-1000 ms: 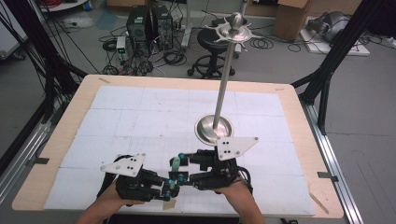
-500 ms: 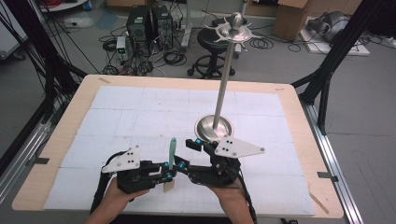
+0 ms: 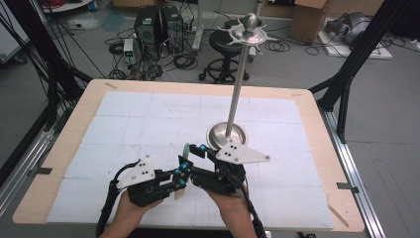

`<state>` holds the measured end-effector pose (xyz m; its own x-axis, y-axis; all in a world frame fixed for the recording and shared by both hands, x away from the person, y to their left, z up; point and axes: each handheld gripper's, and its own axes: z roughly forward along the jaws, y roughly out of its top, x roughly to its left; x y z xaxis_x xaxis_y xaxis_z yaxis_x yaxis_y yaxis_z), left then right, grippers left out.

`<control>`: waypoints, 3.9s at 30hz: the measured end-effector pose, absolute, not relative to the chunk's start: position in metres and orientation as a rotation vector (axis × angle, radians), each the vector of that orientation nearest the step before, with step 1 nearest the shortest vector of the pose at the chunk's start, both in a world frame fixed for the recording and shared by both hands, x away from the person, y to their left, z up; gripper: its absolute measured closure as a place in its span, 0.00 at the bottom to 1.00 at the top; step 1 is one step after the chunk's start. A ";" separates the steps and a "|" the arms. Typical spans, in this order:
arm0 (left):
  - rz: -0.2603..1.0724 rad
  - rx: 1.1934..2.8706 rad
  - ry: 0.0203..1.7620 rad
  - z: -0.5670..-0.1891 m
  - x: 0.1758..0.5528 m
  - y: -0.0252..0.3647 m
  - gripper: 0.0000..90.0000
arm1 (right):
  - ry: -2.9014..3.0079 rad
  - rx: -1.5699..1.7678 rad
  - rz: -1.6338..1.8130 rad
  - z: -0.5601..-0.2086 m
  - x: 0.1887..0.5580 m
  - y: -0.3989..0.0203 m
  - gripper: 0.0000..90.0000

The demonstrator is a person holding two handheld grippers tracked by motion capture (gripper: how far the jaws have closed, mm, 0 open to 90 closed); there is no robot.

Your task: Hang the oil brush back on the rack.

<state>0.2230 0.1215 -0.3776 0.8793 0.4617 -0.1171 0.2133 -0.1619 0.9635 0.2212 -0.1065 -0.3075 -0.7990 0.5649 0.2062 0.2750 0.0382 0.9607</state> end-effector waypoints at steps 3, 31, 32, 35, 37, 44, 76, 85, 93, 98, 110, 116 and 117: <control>0.243 1.745 0.516 -0.378 0.222 0.121 0.93 | 2.090 0.882 1.839 -0.308 0.223 -0.105 0.66; 0.039 1.685 0.373 -0.371 0.228 0.134 0.64 | 2.171 0.681 2.009 -0.302 0.226 -0.123 0.84; 0.018 1.682 0.355 -0.371 0.228 0.134 0.63 | 2.185 0.653 2.039 -0.303 0.227 -0.125 0.84; -0.028 1.678 0.310 -0.372 0.227 0.134 0.63 | 2.222 0.594 2.123 -0.306 0.232 -0.131 0.84; -0.046 1.678 0.291 -0.372 0.226 0.133 0.63 | 2.241 0.560 2.166 -0.309 0.235 -0.133 0.84; -0.128 1.679 0.233 -0.373 0.226 0.133 0.65 | 2.306 0.420 2.284 -0.316 0.241 -0.141 0.84; 0.143 1.726 0.443 -0.374 0.225 0.126 0.90 | 2.078 0.772 2.122 -0.313 0.225 -0.147 0.55; 0.258 1.749 0.503 -0.373 0.221 0.118 0.90 | 2.087 0.912 1.958 -0.310 0.218 -0.131 0.63; 0.288 1.759 0.507 -0.374 0.219 0.113 0.90 | 2.086 0.985 1.905 -0.312 0.221 -0.125 0.74; 0.297 1.759 0.503 -0.373 0.218 0.113 0.90 | 2.096 0.991 1.889 -0.311 0.222 -0.123 0.85; 0.240 1.726 0.474 -0.371 0.219 0.116 0.84 | 2.113 0.947 1.854 -0.305 0.220 -0.121 0.91; 0.212 1.697 0.471 -0.370 0.222 0.123 0.64 | 2.149 0.900 1.842 -0.303 0.226 -0.127 0.92; 0.208 1.691 0.474 -0.370 0.223 0.126 0.64 | 2.149 0.900 1.842 -0.303 0.226 -0.127 0.92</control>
<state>0.2230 0.1257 -0.3697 0.8974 0.4223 -0.1283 0.1915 -0.1108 0.9752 0.2257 -0.1267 -0.3030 -0.8029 0.5413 0.2496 0.3294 0.0539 0.9426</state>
